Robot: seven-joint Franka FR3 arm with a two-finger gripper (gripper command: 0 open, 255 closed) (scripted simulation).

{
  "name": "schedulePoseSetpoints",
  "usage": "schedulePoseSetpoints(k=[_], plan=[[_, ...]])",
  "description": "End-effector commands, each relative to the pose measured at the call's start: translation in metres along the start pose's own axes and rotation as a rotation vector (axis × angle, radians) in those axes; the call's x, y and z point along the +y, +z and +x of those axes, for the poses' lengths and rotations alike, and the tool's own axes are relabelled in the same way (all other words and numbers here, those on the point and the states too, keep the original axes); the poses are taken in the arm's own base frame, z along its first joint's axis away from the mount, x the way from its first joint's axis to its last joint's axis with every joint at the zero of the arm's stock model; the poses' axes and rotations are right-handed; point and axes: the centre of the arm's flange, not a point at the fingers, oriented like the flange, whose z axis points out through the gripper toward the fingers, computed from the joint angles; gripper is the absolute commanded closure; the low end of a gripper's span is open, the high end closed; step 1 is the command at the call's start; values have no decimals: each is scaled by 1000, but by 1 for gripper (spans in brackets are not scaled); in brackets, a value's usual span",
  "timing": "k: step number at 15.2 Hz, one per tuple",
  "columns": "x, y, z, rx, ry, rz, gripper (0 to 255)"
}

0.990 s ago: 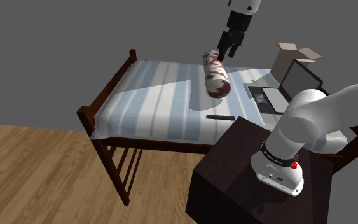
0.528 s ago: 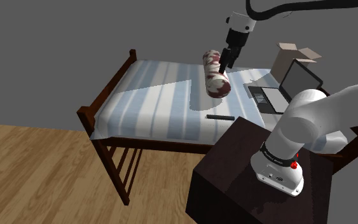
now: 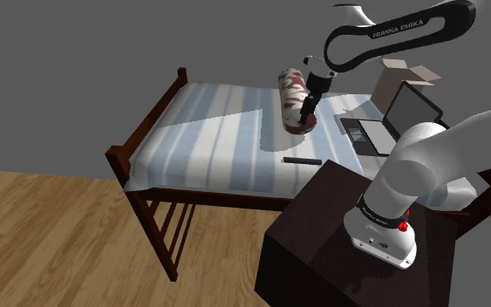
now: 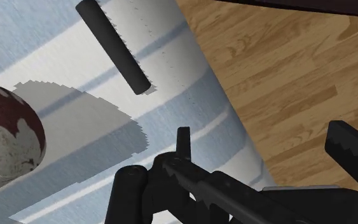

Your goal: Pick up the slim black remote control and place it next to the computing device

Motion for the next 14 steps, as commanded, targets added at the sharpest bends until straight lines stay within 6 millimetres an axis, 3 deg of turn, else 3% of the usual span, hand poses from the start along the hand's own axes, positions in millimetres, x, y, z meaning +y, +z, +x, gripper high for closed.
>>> schedulePoseSetpoints(k=[1,14], plan=[[12,25,-3,-2,-34,-9,0],[85,176,-6,-28,-237,-65,0]])
